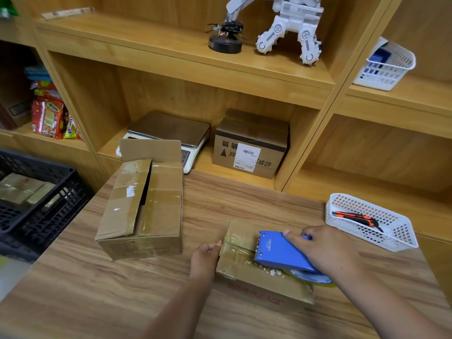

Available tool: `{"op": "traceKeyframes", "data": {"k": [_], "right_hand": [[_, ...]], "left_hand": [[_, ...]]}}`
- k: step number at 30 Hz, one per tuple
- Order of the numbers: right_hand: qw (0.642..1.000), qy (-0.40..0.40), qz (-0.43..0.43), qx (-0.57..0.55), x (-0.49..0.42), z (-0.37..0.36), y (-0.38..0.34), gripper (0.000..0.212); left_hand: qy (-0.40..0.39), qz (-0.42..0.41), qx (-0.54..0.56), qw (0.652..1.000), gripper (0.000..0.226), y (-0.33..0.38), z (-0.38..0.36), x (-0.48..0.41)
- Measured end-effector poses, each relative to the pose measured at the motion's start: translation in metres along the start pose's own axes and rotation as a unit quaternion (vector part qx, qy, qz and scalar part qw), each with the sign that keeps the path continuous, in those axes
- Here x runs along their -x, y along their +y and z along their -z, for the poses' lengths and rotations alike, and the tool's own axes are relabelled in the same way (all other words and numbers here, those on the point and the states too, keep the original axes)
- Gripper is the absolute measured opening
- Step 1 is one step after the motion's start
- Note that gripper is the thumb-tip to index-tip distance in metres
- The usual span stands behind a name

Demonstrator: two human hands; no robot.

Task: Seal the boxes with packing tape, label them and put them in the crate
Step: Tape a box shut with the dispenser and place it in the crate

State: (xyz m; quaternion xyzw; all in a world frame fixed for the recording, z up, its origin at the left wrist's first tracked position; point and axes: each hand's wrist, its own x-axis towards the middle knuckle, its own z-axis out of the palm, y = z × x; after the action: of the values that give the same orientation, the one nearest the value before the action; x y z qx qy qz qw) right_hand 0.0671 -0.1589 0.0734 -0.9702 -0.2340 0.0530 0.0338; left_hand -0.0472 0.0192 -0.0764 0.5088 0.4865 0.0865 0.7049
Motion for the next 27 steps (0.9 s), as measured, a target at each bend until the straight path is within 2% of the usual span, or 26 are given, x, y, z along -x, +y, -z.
{"op": "traceKeyframes", "data": {"k": [3,6,9,12,14,18,20,22,25,27], "right_hand": [[1.000,0.002,-0.001,-0.001,0.000,0.001,-0.001,0.062],[1.000,-0.001,0.001,-0.009,0.000,0.002,-0.001,0.061],[1.000,0.002,0.005,-0.007,0.000,0.001,-0.001,0.063],[1.000,0.004,0.003,-0.013,0.000,0.000,-0.001,0.063],[1.000,0.004,0.002,-0.014,0.001,0.000,0.000,0.063],[1.000,0.005,0.002,-0.016,0.002,0.002,-0.001,0.062],[1.000,0.006,0.004,-0.019,0.001,0.003,-0.001,0.062],[1.000,0.003,0.004,-0.018,0.001,0.002,-0.001,0.063],[1.000,-0.001,0.005,-0.015,0.001,0.001,0.000,0.063],[1.000,-0.001,0.009,-0.010,0.001,0.001,0.001,0.063]], "left_hand": [[0.009,-0.043,-0.052,0.998,0.012,0.005,0.002,0.004],[0.016,-0.102,-0.159,0.982,0.016,0.010,0.005,0.001],[0.007,-0.101,-0.221,0.970,0.013,0.017,0.006,0.000],[-0.001,-0.073,-0.250,0.966,0.052,0.023,0.008,0.003],[-0.023,-0.052,-0.279,0.958,0.048,0.024,0.010,0.004],[-0.071,-0.056,-0.265,0.960,0.026,0.033,0.004,0.008],[-0.094,-0.041,-0.219,0.970,0.034,0.042,-0.002,0.016],[-0.121,0.032,-0.146,0.981,0.055,0.043,-0.006,0.018],[-0.152,0.073,-0.183,0.969,0.083,0.045,-0.008,0.017],[-0.149,0.025,-0.230,0.961,0.077,0.047,-0.007,0.014]]}}
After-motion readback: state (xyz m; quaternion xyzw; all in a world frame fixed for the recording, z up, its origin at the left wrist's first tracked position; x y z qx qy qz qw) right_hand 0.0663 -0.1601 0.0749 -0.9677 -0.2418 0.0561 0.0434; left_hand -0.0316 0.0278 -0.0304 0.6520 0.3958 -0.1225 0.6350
